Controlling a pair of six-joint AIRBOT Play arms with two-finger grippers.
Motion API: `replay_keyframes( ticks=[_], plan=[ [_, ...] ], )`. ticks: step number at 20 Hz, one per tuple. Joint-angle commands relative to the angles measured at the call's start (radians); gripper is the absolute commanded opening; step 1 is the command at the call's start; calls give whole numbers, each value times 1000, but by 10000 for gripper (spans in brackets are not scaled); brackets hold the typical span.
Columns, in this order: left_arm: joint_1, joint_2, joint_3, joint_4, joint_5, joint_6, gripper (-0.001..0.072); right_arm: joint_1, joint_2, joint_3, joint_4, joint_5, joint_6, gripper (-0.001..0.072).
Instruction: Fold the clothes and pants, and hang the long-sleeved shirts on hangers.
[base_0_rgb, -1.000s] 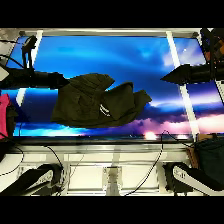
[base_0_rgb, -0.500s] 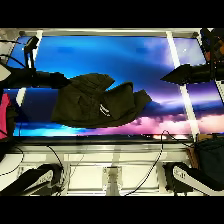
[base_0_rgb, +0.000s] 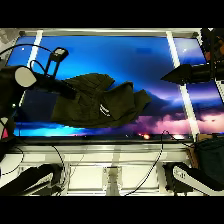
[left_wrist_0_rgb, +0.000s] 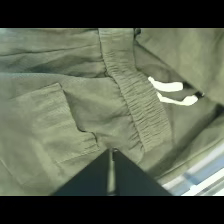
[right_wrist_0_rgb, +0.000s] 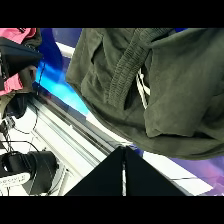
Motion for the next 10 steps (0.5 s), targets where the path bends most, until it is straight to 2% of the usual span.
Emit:
replay_keyframes(
  ticks=[1, 2, 5, 7, 8, 10],
  plan=[
    [-55, -7, 0, 61, -31, 64, 295, 0, 0, 1, 9, -27, 1, 18],
    [-60, -21, -2, 66, -67, 75, 475, 0, 0, 1, 14, -36, 1, 19],
    [-61, -75, -24, 69, -188, 74, 481, 0, 0, 1, 38, -69, 1, 18],
    [-66, -106, -64, 66, -192, 75, 481, 1, 0, 1, 39, -76, 1, 19],
    [-74, -121, -80, 64, -191, 74, 481, 2, 0, 1, 39, -91, 1, 70],
    [-115, -152, -93, 46, -190, 44, 481, 2, -2, 1, 38, -95, 1, 349]
  ],
)
